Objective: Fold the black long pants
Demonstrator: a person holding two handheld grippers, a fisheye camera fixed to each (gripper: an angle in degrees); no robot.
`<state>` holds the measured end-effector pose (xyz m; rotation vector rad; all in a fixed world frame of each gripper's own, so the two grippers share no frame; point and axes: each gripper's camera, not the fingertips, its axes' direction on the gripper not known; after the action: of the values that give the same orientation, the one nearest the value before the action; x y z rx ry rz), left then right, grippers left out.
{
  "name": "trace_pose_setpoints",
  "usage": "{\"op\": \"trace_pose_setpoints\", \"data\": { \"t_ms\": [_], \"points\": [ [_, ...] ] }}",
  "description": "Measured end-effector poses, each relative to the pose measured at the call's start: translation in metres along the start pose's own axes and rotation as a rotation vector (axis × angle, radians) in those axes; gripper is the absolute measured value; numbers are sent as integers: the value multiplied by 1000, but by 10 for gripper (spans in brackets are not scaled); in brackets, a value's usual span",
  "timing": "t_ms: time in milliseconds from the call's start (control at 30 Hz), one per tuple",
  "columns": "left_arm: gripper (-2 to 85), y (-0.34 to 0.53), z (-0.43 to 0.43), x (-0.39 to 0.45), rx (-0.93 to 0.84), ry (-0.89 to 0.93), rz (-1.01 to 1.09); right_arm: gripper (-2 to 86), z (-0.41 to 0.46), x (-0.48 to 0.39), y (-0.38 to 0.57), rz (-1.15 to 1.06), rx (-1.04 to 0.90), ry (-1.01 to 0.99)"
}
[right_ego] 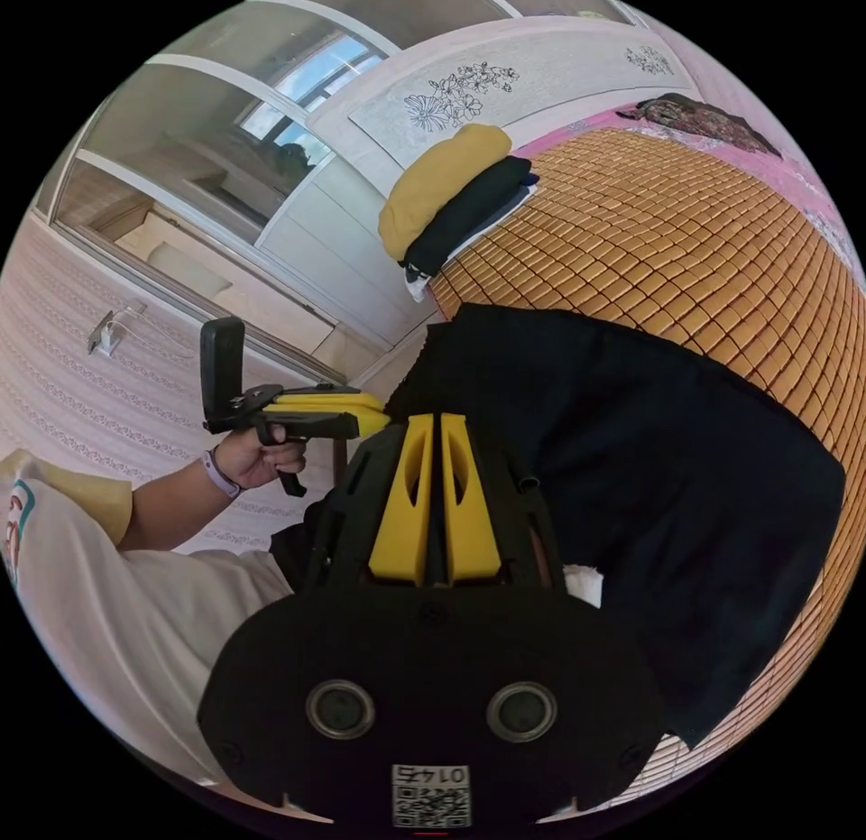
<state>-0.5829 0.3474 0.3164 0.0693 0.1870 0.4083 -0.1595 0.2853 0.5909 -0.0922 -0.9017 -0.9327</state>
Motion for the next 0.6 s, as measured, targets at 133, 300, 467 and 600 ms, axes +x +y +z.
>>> {"op": "trace_pose_setpoints", "data": {
  "t_ms": [133, 300, 467, 600],
  "points": [
    [-9, -3, -9, -16, -2, -15, -31, 13, -18, 23, 1, 79, 55, -38],
    [-9, -9, -21, -21, 18, 26, -9, 49, -13, 29, -8, 92, 35, -83],
    [-9, -15, -25, -14, -1, 26, 41, 100, 13, 29, -28, 100, -83, -62],
    [-9, -17, -29, -19, -37, -7, 34, 37, 14, 36, -30, 112, -125, -144]
  ]
}}
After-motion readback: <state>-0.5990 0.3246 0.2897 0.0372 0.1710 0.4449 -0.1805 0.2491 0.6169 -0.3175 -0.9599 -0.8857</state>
